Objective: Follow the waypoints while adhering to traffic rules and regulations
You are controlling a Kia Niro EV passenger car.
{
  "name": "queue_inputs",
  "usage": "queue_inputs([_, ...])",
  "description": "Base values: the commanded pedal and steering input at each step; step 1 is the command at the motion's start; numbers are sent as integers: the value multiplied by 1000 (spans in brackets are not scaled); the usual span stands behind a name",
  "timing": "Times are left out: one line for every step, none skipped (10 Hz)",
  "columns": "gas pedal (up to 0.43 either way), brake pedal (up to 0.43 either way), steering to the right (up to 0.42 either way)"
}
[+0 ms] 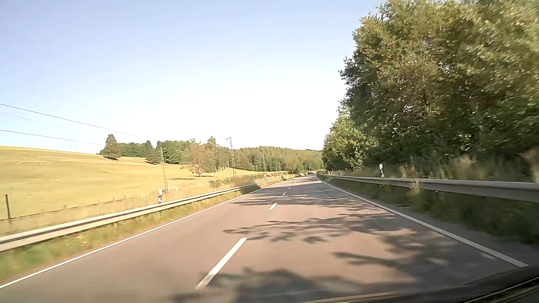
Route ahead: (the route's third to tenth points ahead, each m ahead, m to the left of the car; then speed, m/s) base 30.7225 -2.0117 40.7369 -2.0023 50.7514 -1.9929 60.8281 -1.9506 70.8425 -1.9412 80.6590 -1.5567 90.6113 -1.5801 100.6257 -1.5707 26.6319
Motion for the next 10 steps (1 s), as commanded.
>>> queue_inputs([268, 0, 0])
queue_inputs([268, 0, 0])
queue_inputs([268, 0, 0])
queue_inputs([268, 0, 0])
queue_inputs([280, 0, 0])
queue_inputs([280, 0, 0])
queue_inputs([287, 0, 0])
queue_inputs([287, 0, 0])
queue_inputs([287, 0, 0])
queue_inputs([287, 0, 0])
